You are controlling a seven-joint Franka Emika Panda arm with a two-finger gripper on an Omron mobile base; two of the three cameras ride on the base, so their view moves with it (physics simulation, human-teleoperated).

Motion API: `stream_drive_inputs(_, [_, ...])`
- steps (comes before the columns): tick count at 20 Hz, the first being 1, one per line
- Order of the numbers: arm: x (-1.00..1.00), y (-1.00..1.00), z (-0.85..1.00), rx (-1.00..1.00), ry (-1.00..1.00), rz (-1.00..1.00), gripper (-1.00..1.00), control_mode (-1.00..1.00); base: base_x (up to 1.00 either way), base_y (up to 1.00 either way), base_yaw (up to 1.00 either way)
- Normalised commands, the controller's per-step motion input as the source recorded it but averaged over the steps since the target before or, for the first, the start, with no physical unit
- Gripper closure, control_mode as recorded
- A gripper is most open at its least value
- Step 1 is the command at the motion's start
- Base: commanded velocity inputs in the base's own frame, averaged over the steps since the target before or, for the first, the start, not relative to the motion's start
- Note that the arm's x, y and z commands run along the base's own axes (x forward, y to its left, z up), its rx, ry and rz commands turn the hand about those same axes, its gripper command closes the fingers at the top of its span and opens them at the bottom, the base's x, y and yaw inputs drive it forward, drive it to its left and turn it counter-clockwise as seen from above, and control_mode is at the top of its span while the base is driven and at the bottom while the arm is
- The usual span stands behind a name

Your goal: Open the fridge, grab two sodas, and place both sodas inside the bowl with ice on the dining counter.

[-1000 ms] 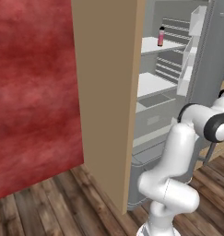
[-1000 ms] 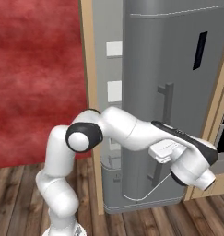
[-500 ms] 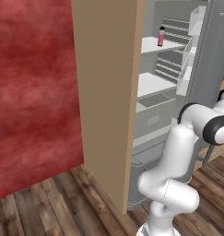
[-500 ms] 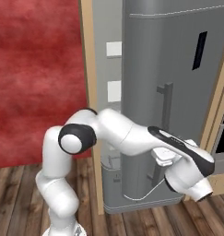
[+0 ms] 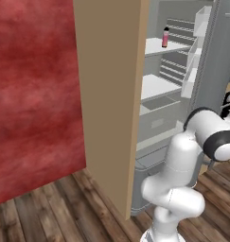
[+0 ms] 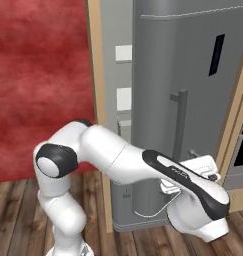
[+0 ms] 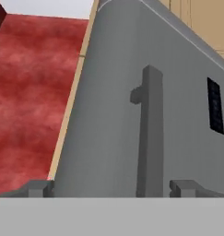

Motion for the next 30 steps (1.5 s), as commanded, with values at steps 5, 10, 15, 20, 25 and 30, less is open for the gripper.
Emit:
stream_drive_inputs(5, [-0.95, 0.54, 0.67, -0.21, -0.17, -0.01, -1.0, -1.0, 0.0, 0.0, 0.0])
stream_drive_inputs(10, [-0.49, 0.79, 0.87, -0.27, -0.03, -0.07, -1.0, -1.0, 0.0, 0.0, 0.0])
stream_drive_inputs(15, [-0.04, 0.98, 0.68, -0.29, 0.0, -0.15, -1.0, -1.0, 0.0, 0.0, 0.0])
stream_drive_inputs(20, [0.09, 0.98, 0.29, -0.26, 0.0, -0.24, -1.0, -1.0, 0.0, 0.0, 0.0])
stream_drive_inputs(25, [0.18, 0.86, 0.12, -0.22, 0.03, -0.31, -1.0, -1.0, 0.0, 0.0, 0.0])
stream_drive_inputs(30, [0.36, 0.63, 0.0, -0.23, 0.13, -0.38, -1.0, -1.0, 0.0, 0.0, 0.0])
